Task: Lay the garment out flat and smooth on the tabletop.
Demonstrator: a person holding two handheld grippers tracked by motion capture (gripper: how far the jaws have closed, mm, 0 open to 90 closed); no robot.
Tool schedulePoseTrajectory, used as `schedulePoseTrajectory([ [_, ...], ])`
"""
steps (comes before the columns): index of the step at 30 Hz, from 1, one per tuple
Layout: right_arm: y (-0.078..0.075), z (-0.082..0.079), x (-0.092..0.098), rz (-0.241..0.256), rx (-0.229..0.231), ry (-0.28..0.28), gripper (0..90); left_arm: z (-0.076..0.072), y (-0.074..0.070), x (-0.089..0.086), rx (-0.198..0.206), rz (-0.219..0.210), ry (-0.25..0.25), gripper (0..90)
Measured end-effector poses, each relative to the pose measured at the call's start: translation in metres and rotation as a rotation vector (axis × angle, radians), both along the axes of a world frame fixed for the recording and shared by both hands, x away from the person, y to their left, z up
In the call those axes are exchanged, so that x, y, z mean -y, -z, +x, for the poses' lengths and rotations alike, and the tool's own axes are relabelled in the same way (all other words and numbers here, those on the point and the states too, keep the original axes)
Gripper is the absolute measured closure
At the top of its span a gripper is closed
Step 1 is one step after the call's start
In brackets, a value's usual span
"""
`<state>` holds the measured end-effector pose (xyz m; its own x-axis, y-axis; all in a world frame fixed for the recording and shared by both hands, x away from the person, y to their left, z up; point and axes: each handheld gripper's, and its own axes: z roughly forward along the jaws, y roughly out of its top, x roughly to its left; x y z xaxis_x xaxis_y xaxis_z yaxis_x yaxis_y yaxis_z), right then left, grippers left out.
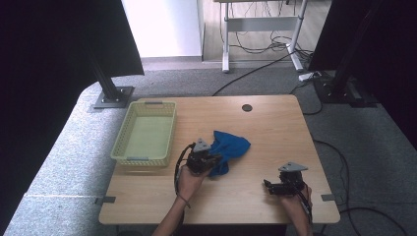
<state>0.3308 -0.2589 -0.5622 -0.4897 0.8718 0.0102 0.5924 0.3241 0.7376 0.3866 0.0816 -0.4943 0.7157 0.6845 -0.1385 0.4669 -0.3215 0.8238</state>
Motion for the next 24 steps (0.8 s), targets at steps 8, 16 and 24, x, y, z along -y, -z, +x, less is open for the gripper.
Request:
schedulePoseTrajectory([
  [8,0.000,0.000,0.000,0.000,0.000,0.000,9.5,0.013,0.013,-0.028,-0.038,0.012,-0.090,84.1],
  [16,0.000,0.000,0.000,0.001,0.001,0.001,10.4,0.023,0.044,-0.021,-0.100,0.084,-0.086,82.6],
  [24,0.000,-0.002,0.000,0.005,0.006,0.002,13.2,0.015,0.049,-0.009,-0.067,0.145,-0.036,82.8],
])
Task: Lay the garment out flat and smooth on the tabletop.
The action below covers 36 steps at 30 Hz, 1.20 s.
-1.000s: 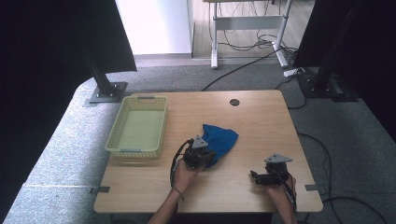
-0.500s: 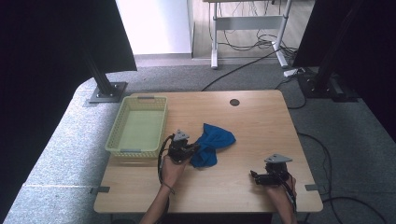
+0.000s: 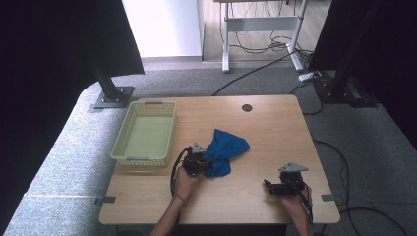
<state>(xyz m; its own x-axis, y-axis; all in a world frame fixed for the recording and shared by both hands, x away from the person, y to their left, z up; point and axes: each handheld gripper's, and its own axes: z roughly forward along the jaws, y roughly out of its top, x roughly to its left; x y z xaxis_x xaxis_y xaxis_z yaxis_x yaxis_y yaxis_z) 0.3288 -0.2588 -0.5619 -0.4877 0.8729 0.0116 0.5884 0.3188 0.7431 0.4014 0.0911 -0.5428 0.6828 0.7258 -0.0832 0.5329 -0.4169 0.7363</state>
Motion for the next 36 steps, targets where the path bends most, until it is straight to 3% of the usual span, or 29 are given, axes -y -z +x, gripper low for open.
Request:
schedulePoseTrajectory([
  [5,0.000,-0.002,-0.002,0.009,0.002,-0.001,15.6,-0.010,0.002,-0.003,-0.029,-0.038,0.055,83.7],
  [7,-0.001,-0.003,-0.003,0.040,-0.001,-0.005,16.7,-0.013,0.002,-0.006,-0.049,-0.052,0.077,83.8],
  [13,-0.006,-0.001,-0.009,0.057,0.021,-0.018,16.9,-0.022,0.001,-0.011,-0.078,-0.046,0.129,83.8],
  [23,-0.017,0.011,-0.026,0.065,0.032,-0.079,20.1,-0.031,-0.005,-0.018,-0.086,0.027,0.204,83.7],
  [28,-0.023,0.021,-0.039,0.078,0.049,-0.107,23.3,-0.033,-0.004,-0.026,-0.092,0.016,0.230,83.6],
  [31,-0.025,0.029,-0.048,0.080,0.055,-0.129,25.8,-0.034,-0.002,-0.030,-0.091,-0.009,0.231,83.6],
  [36,-0.025,0.044,-0.063,0.076,0.054,-0.162,31.4,-0.036,-0.002,-0.030,-0.077,-0.012,0.230,83.4],
])
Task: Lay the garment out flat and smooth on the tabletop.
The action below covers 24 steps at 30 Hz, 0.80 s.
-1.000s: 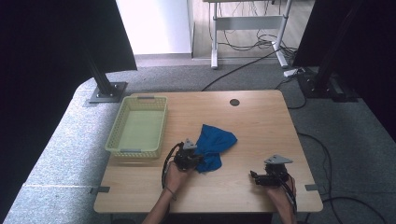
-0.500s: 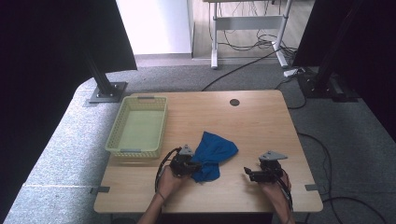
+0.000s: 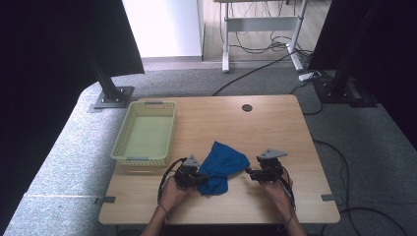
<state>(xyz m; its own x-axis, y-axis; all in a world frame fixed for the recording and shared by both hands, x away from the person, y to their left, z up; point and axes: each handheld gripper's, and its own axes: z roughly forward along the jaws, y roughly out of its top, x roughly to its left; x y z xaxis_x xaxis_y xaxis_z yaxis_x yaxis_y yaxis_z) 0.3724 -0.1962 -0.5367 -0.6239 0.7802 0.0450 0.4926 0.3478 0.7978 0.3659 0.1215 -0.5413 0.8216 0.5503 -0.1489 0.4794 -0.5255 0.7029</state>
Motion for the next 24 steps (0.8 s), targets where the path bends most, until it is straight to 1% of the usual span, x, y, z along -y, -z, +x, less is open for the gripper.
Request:
schedulePoseTrajectory([
  [3,-0.001,0.010,-0.008,0.014,-0.005,-0.018,36.9,0.000,0.000,0.000,0.007,-0.001,0.001,83.3],
  [5,0.000,0.016,-0.013,0.011,-0.013,-0.031,43.1,-0.001,0.001,0.000,0.008,-0.004,-0.001,83.2],
  [7,0.002,0.020,-0.018,-0.016,-0.029,-0.035,51.8,-0.001,0.001,-0.001,0.009,-0.007,-0.001,83.2],
  [9,0.005,0.023,-0.020,-0.034,-0.047,-0.044,58.5,-0.001,0.001,-0.001,0.009,-0.010,-0.001,83.1],
  [12,0.010,0.026,-0.020,-0.032,-0.082,-0.048,71.4,-0.001,0.002,-0.001,0.006,-0.016,-0.001,83.1],
  [15,0.011,0.024,-0.016,-0.027,-0.108,-0.050,83.9,-0.001,0.002,-0.001,0.002,-0.022,-0.001,83.1],
  [16,0.012,0.023,-0.015,-0.021,-0.115,-0.050,86.2,-0.001,0.002,-0.001,-0.002,-0.027,0.002,83.1],
  [18,0.011,0.019,-0.013,-0.020,-0.121,-0.046,86.9,-0.001,0.003,0.001,-0.009,-0.034,0.013,83.1],
  [21,0.009,0.013,-0.009,-0.023,-0.119,-0.040,87.3,-0.003,0.003,0.006,-0.013,-0.036,0.034,83.1],
  [24,0.004,0.006,-0.001,-0.018,-0.105,-0.025,87.3,-0.005,0.003,0.013,-0.022,-0.038,0.051,83.1],
])
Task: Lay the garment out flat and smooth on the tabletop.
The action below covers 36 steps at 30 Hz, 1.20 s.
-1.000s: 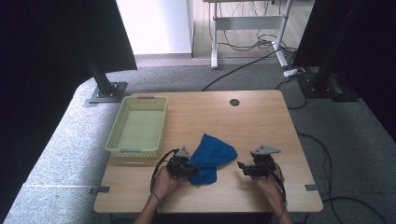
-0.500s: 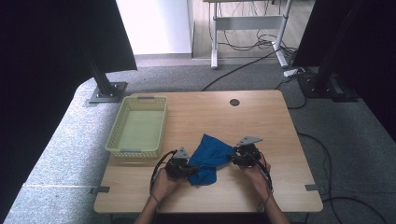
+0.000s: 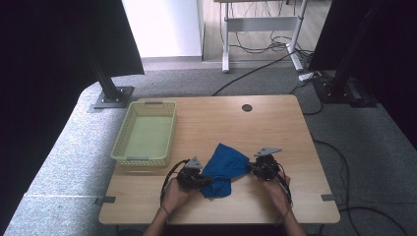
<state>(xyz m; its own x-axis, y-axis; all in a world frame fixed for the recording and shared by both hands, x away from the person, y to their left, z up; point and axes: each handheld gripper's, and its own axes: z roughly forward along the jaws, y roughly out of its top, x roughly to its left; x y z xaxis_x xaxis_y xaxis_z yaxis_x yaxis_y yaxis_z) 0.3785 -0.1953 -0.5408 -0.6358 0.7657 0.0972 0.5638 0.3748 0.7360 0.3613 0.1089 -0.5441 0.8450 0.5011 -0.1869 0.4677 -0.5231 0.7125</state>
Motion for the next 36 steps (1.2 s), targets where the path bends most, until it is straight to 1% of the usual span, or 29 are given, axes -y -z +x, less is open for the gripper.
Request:
schedulePoseTrajectory([
  [2,-0.004,-0.004,0.006,0.009,0.016,0.009,87.3,-0.001,-0.002,0.005,0.002,0.017,0.012,83.0],
  [5,-0.012,-0.011,0.013,0.025,0.037,0.018,87.4,-0.003,-0.007,0.013,0.025,0.059,0.010,82.9],
  [6,-0.016,-0.013,0.015,0.030,0.047,0.019,87.4,-0.004,-0.010,0.014,0.033,0.061,0.007,83.0],
  [7,-0.020,-0.016,0.016,0.032,0.060,0.020,87.3,-0.004,-0.014,0.015,0.040,0.054,0.004,83.1],
  [9,-0.029,-0.019,0.018,0.039,0.086,0.021,87.4,-0.005,-0.022,0.015,0.052,0.016,0.001,83.2],
  [11,-0.039,-0.021,0.018,0.045,0.113,0.017,87.4,-0.006,-0.032,0.011,0.075,-0.019,-0.008,83.2],
  [14,-0.053,-0.021,0.016,0.059,0.150,0.007,87.4,-0.006,-0.046,0.001,0.115,-0.068,-0.046,83.5],
  [17,-0.063,-0.016,0.008,0.070,0.179,-0.013,87.4,-0.004,-0.054,-0.012,0.149,-0.092,-0.099,83.8],
  [18,-0.064,-0.014,0.005,0.073,0.184,-0.021,87.4,-0.002,-0.054,-0.015,0.154,-0.094,-0.118,83.8],
  [19,-0.065,-0.011,0.002,0.070,0.189,-0.029,87.4,-0.001,-0.053,-0.019,0.155,-0.086,-0.135,83.8],
  [21,-0.063,-0.004,-0.005,0.061,0.186,-0.042,87.4,0.002,-0.047,-0.024,0.157,-0.058,-0.166,83.8],
  [24,-0.053,0.006,-0.014,0.044,0.163,-0.056,87.3,0.009,-0.031,-0.028,0.131,-0.018,-0.192,83.7],
  [27,-0.037,0.013,-0.020,0.031,0.128,-0.063,87.3,0.015,-0.014,-0.029,0.092,0.017,-0.202,83.8],
  [29,-0.027,0.016,-0.023,0.024,0.104,-0.069,87.3,0.017,-0.005,-0.027,0.076,0.034,-0.200,83.7],
  [32,-0.012,0.019,-0.024,0.023,0.070,-0.069,87.3,0.017,0.001,-0.022,0.066,0.047,-0.189,83.6],
  [35,-0.001,0.020,-0.023,0.015,0.041,-0.059,87.3,0.016,0.001,-0.017,0.067,0.046,-0.178,83.5],
  [36,0.001,0.020,-0.022,0.019,0.035,-0.056,87.2,0.015,0.002,-0.013,0.071,0.047,-0.167,83.5],
])
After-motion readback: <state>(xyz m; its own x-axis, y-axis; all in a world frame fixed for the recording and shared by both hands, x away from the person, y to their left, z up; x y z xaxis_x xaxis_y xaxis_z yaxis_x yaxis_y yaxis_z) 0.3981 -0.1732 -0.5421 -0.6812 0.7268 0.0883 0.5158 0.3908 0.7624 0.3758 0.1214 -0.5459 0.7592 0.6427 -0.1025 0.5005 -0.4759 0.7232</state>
